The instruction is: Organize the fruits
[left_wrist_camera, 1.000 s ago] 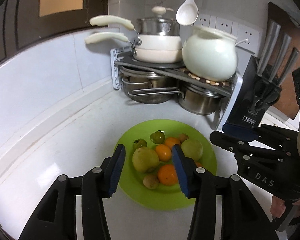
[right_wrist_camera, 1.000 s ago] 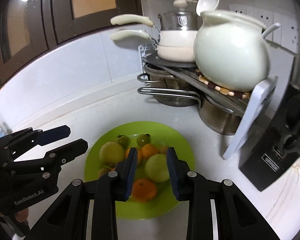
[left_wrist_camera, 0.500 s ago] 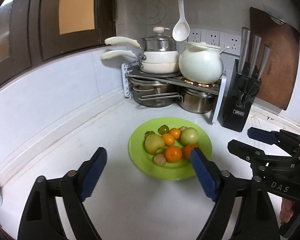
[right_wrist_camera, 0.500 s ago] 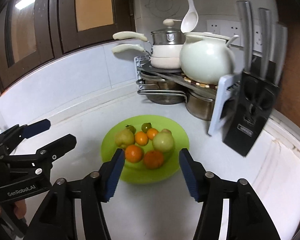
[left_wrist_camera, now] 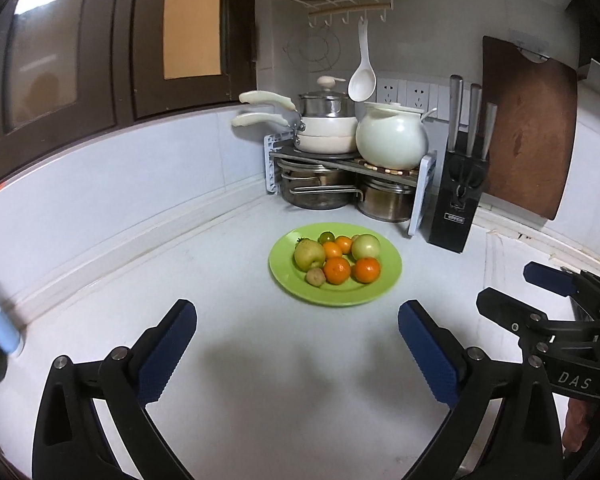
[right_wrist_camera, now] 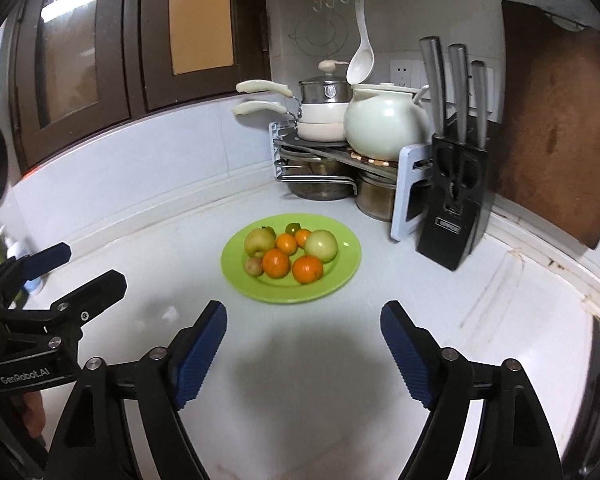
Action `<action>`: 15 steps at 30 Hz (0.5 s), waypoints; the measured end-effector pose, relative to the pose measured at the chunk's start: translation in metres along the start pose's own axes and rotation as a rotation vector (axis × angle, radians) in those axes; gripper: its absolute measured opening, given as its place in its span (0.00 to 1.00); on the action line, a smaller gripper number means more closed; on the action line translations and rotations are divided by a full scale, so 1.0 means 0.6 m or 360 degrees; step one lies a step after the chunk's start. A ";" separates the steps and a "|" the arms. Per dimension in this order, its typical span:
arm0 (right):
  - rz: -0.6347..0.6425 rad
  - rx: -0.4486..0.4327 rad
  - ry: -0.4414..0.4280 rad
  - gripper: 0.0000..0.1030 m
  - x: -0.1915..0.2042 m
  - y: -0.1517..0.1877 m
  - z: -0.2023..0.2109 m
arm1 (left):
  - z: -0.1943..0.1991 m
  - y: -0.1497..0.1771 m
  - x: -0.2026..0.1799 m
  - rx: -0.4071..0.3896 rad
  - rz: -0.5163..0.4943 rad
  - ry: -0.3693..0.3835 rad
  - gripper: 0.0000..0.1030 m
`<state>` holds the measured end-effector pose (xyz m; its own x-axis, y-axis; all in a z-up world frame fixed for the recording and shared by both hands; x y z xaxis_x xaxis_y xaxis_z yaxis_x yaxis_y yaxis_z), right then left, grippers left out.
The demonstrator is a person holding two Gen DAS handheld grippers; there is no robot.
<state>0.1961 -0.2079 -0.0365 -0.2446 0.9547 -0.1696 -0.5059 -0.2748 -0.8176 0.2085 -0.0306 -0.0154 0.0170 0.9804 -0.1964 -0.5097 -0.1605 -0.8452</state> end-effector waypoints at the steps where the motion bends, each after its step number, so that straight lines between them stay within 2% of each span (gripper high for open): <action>1: 0.0002 -0.0003 0.0000 0.81 0.001 0.005 0.011 | 0.011 0.005 -0.003 -0.0002 0.0006 -0.0003 1.00; 15: 0.0030 -0.0057 0.0003 0.82 0.008 0.060 0.143 | 0.148 0.064 -0.030 -0.0064 0.0025 -0.0062 1.00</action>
<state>0.1057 -0.2233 -0.0198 -0.2521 0.9496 -0.1865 -0.4711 -0.2887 -0.8335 0.1123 -0.0445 -0.0003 -0.0248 0.9813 -0.1910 -0.4747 -0.1797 -0.8616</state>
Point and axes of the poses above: each gripper's, at about its wrist camera, not at the fingertips, and z roughly against the way its jaws point, x to its left, y to its underside, the point moved 5 cm from there along -z, roughly the way its jaws point, and after that the axes turned 14 degrees about z, right-handed, at the moved point
